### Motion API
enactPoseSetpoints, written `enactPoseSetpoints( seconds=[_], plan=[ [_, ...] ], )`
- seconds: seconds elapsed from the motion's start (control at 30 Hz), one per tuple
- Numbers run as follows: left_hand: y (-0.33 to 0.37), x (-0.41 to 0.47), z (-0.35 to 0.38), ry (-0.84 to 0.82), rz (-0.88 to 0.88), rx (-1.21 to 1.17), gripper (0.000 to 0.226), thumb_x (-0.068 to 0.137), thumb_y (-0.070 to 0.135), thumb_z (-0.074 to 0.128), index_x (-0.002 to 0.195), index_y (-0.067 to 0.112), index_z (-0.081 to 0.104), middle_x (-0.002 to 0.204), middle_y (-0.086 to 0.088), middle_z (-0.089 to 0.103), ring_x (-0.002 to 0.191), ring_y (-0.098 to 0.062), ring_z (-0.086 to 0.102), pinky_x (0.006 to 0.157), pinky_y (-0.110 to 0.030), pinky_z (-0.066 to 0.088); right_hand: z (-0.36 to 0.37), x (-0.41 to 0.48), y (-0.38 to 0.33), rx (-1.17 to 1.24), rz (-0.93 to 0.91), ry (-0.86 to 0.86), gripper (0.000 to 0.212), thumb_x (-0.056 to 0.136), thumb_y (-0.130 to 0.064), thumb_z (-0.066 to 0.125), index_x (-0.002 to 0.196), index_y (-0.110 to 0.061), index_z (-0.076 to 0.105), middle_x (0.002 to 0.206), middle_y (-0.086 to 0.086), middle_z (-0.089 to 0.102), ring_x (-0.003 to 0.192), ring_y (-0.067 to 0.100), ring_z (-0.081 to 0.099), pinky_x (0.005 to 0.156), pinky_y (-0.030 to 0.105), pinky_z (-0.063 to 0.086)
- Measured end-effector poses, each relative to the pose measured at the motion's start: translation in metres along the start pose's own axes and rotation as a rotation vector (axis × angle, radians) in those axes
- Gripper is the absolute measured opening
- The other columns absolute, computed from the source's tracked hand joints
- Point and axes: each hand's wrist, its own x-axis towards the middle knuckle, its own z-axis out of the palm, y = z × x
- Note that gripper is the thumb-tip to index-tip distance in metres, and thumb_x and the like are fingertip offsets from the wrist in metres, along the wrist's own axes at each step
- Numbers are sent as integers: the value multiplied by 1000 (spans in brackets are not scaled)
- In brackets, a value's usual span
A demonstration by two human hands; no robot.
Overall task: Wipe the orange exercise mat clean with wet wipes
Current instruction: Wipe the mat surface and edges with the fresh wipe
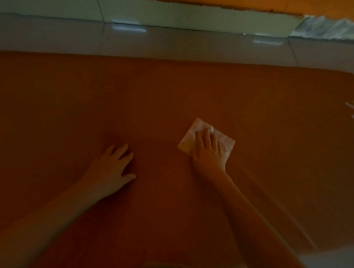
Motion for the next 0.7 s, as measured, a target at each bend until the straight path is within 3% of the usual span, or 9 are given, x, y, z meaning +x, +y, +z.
enactPoseSetpoints(
  seconds=[0.2, 0.5, 0.6, 0.7],
  plan=[
    [32, -18, 17, -5, 44, -10, 67, 97, 56, 37, 154, 31, 12, 161, 7, -8, 148, -27, -5, 119, -49, 10, 17, -59, -21, -35, -373, -188, 57, 104, -40, 22, 153, -27, -3, 154, -3, -25, 139, 15, -26, 113, 41, -15],
    [29, -33, 33, 3, 119, -89, 70, 96, 61, 34, 154, 32, 10, 161, 10, -6, 148, -21, -6, 120, -48, 6, 8, -72, 3, -49, -150, -210, 57, 104, -41, 20, 153, -27, -5, 158, 6, -20, 146, 26, -16, 116, 51, -4],
    [26, -40, 37, 11, 125, -98, 70, 96, 60, 34, 154, 30, 9, 162, 8, -5, 149, -20, -5, 120, -48, 6, 6, -88, -4, -54, -192, -296, 57, 104, -41, 23, 153, -30, -5, 159, 3, -18, 147, 26, -14, 115, 55, -1],
    [17, -56, 39, 10, 128, -135, 69, 96, 59, 36, 154, 29, 13, 162, 6, 0, 149, -18, 0, 120, -45, 8, -9, -116, 4, -70, -265, -385, 60, 104, -38, 28, 153, -27, -7, 157, -2, -17, 146, 24, -15, 116, 51, -1]
  ],
)
